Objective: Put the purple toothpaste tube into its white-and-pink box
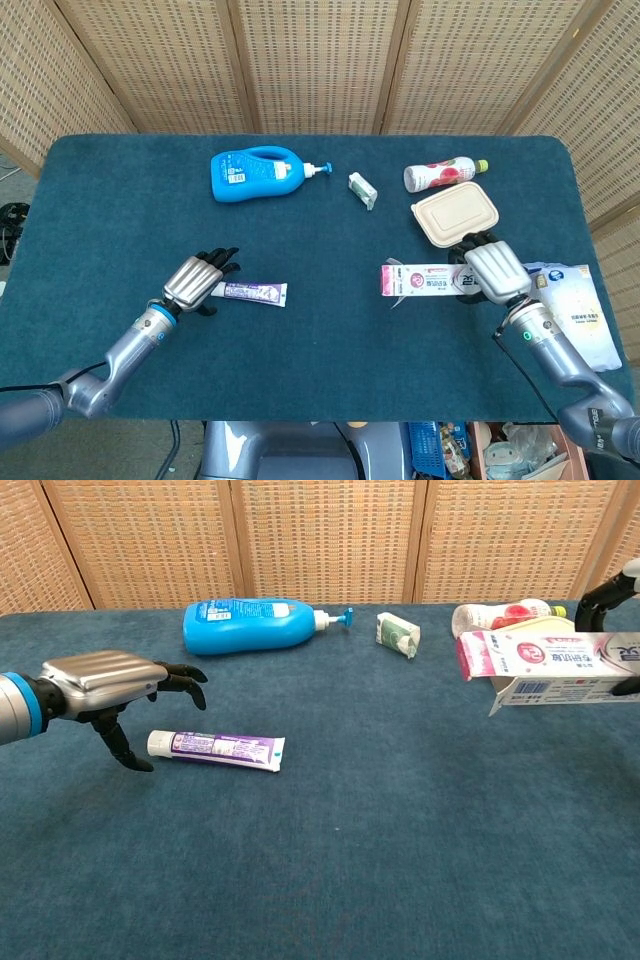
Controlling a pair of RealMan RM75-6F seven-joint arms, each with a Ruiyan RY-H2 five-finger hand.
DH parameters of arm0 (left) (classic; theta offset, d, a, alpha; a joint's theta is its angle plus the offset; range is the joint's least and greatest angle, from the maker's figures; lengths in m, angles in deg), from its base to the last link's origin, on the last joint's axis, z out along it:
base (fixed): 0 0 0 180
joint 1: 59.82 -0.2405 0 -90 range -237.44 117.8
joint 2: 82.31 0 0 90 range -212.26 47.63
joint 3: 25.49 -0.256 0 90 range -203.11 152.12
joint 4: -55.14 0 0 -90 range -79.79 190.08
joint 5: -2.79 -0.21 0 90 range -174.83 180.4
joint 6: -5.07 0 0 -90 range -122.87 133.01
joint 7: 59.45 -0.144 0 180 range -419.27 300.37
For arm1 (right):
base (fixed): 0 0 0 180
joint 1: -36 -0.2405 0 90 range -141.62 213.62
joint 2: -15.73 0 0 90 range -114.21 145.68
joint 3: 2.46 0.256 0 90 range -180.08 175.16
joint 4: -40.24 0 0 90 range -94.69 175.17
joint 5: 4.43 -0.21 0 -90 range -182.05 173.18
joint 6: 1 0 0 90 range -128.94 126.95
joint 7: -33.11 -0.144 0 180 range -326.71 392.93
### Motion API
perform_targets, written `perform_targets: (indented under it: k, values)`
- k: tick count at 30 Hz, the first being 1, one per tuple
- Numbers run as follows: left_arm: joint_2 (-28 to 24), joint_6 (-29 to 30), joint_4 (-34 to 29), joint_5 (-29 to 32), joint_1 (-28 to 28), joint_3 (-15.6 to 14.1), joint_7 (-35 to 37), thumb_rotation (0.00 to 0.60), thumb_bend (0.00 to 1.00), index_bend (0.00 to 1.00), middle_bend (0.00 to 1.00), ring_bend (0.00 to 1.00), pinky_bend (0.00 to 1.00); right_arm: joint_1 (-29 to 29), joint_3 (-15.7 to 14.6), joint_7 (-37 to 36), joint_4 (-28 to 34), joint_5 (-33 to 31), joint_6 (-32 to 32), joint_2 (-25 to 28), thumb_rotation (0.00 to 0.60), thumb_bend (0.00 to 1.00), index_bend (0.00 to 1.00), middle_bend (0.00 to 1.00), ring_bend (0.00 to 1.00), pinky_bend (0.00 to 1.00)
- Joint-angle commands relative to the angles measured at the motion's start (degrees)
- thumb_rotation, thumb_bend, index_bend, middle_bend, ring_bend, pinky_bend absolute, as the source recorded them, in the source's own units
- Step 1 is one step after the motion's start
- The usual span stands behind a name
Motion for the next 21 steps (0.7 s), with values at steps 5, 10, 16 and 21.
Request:
perform_targets:
  k: [5,10,16,21]
  values:
    - [3.72,-1.78,1.70,5.36,1.94,0.93,-3.66,0.600,0.25,0.31,0.17,0.20,0.36,0.16,-0.07,-0.67,-0.35,0.29,-0.17,0.06,0.600,0.19,0.46,0.50,0.24,0.21]
    - [5.02,-1.65,1.59,8.05,2.73,1.02,-6.75,0.600,0.33,0.39,0.25,0.30,0.43,0.30,-0.22,-1.32,-0.79,0.42,-0.11,0.06,0.600,0.20,0.46,0.50,0.24,0.21]
    - [6.59,-0.46,1.43,11.36,3.37,0.61,-11.70,0.600,0.35,0.45,0.29,0.34,0.47,0.54,-0.33,-2.35,-1.51,0.68,-0.28,0.11,0.600,0.20,0.46,0.50,0.24,0.21]
    - [6.94,0.45,0.79,13.22,3.54,0.69,-12.80,0.600,0.39,0.49,0.33,0.38,0.53,0.71,-0.30,-2.91,-1.70,0.83,-0.54,0.33,0.600,0.20,0.46,0.50,0.24,0.21]
